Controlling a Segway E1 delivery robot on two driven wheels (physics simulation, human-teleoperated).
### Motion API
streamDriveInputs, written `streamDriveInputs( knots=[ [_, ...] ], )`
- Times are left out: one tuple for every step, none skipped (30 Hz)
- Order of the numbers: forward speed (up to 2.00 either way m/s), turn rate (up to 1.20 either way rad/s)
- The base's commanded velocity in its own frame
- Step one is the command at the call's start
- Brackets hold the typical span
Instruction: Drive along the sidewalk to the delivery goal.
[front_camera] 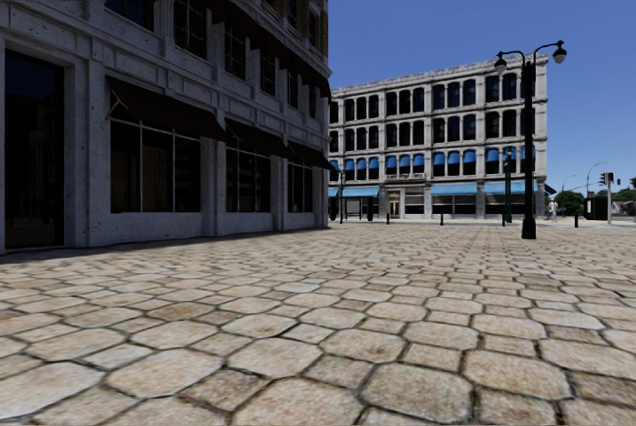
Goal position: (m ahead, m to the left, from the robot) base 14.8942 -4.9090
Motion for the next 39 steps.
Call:
streamDriveInputs(
  knots=[
    [2.00, 0.00],
    [2.00, 0.00],
    [2.00, 0.00],
    [2.00, 0.00],
    [2.00, 0.00],
    [2.00, 0.00],
    [2.00, 0.00],
    [2.00, 0.00],
    [2.00, 0.00],
    [2.00, -0.06],
    [2.00, -0.06],
    [2.00, -0.18],
    [2.00, -0.20],
    [2.00, -0.21],
    [2.00, -0.21],
    [2.00, -0.21],
    [2.00, -0.21],
    [2.00, -0.21],
    [2.00, -0.22],
    [2.00, -0.22],
    [2.00, -0.23],
    [2.00, -0.24],
    [2.00, -0.25],
    [2.00, -0.27],
    [2.00, -0.27],
    [2.00, -0.27],
    [2.00, -0.28],
    [2.00, -0.29],
    [2.00, -0.29],
    [2.00, -0.30],
    [2.00, -0.31],
    [2.00, -0.31],
    [2.00, -0.31],
    [2.00, -0.31],
    [2.00, -0.32],
    [2.00, -0.32],
    [2.00, -0.32],
    [2.00, -0.32],
    [2.00, -0.32]
  ],
)
